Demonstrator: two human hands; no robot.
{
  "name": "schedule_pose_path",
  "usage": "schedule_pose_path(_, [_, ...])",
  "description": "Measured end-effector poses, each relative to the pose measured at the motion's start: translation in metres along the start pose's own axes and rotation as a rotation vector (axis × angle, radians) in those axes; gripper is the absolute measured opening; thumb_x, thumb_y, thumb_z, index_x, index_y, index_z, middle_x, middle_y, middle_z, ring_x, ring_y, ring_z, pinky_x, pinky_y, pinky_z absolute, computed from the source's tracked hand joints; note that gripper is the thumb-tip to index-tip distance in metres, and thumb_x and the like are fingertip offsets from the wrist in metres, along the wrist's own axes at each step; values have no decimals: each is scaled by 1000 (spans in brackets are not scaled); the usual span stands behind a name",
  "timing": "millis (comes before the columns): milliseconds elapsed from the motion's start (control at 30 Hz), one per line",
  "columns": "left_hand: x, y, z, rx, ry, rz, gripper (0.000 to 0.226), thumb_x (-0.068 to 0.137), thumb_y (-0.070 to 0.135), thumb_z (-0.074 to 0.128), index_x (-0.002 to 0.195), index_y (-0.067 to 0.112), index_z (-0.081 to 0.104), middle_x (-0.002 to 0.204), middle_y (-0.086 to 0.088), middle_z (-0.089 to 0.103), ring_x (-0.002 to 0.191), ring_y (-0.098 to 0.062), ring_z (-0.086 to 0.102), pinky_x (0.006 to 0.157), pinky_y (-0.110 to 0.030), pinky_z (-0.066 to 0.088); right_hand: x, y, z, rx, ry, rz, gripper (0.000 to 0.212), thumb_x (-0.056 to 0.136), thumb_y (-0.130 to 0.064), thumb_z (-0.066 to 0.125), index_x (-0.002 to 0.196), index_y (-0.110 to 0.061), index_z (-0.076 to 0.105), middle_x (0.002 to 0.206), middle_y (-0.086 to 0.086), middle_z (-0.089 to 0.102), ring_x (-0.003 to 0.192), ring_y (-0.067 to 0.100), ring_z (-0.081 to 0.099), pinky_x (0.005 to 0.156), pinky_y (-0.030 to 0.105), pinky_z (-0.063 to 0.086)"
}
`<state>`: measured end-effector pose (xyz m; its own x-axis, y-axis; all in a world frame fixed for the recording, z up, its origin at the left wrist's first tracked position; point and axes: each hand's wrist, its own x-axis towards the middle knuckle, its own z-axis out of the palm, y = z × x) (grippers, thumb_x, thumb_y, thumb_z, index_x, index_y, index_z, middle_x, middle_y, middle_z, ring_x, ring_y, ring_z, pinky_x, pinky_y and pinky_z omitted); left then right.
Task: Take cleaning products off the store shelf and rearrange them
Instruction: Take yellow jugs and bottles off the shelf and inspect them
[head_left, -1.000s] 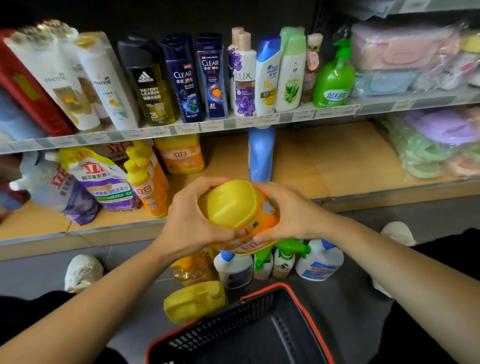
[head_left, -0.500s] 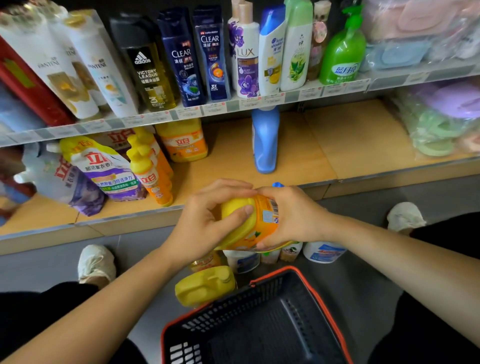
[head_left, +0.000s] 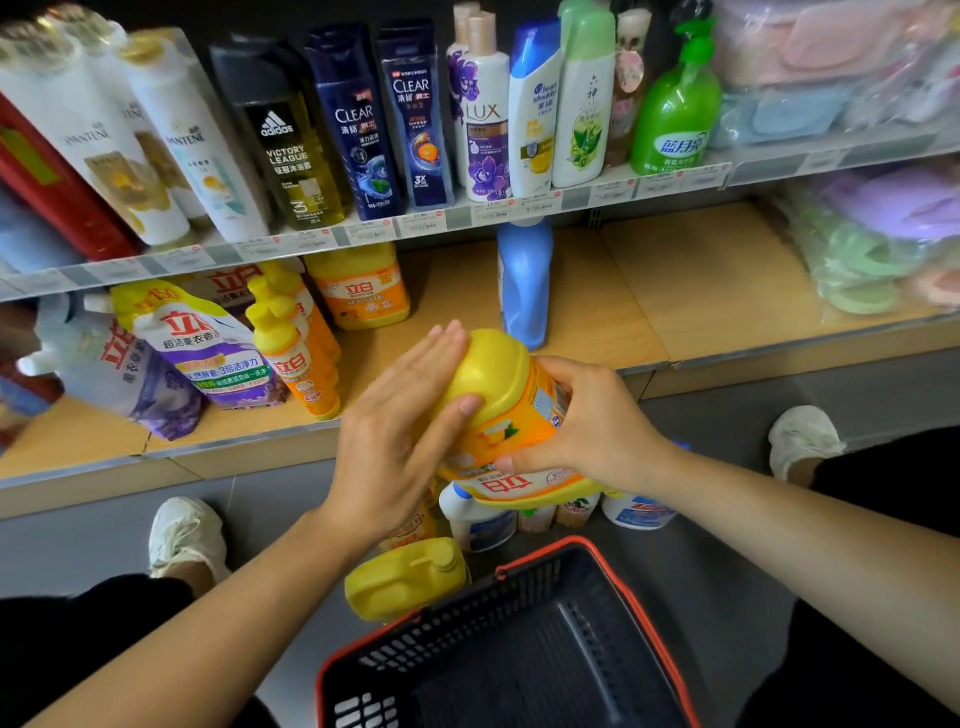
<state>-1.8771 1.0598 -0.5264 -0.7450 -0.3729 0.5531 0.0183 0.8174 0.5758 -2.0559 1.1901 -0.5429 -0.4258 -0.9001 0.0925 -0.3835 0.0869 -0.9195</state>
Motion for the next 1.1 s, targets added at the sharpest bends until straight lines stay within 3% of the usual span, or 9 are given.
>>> schedule_pose_path(133, [4,-9,-3,-2,100,-72,42,97,34,62,133,12,63,139,-3,61,133,-17,55,104,-45,50,0,4,-2,64,56,13,64,56,-20,99,111,-16,69,100,-6,76,93,8,73,78,26,60])
schedule_pose_path(233, [6,-15,-5,-69,105,-157,41,96,40,61,130,18,65,136,0,63,130,-14,55,101,-46,51,0,3,-5,80,71,11,63,56,-20,99,112,-17,68,100,-7,76,94,8,73,78,25,59])
schedule_pose_path(333, [7,-17,-5,-276,59,-352,41,94,48,57,130,28,63,135,2,61,127,-17,56,97,-48,54,0,3,-7,79,67,2,64,57,-20,98,113,-18,68,102,-7,76,96,8,72,79,24,59])
schedule_pose_path(500, [11,-18,-8,-609,-3,-643,37,91,51,57,126,39,62,117,22,63,108,-3,63,76,-26,59,-3,3,-8,59,77,-38,68,58,-22,98,118,-23,65,105,-10,74,100,6,70,83,21,57])
schedule_pose_path(633, [14,-22,-10,-670,53,-796,46,78,50,73,118,27,70,108,9,73,101,-15,70,69,-24,58,-6,2,-5,-24,75,-107,78,58,-27,98,127,-20,64,109,-11,73,102,5,69,85,20,55])
schedule_pose_path(733, [14,-22,-11,-659,86,-802,49,75,49,72,116,21,72,103,6,75,95,-14,72,67,-24,58,-6,2,-4,-53,79,-130,84,57,-29,98,132,-17,61,112,-10,72,104,5,68,84,18,54])
schedule_pose_path(867, [12,-24,-11,-638,144,-779,23,99,34,57,113,26,74,101,12,74,91,-6,71,67,-24,58,-5,2,-3,-59,77,-134,85,58,-30,98,133,-17,60,112,-10,71,104,6,68,85,21,56])
schedule_pose_path(967, [13,-24,-11,-622,119,-765,29,102,34,54,125,26,70,117,8,69,106,-14,67,70,-24,58,-4,2,-3,-52,86,-131,86,58,-31,98,133,-17,60,112,-10,71,105,5,67,87,22,56])
schedule_pose_path(1100, [11,-21,-7,-588,16,-789,55,81,54,70,130,31,63,129,2,62,115,-19,63,82,-33,60,-6,2,1,-85,83,-133,84,56,-35,98,131,-19,61,108,-13,71,101,2,67,82,16,54])
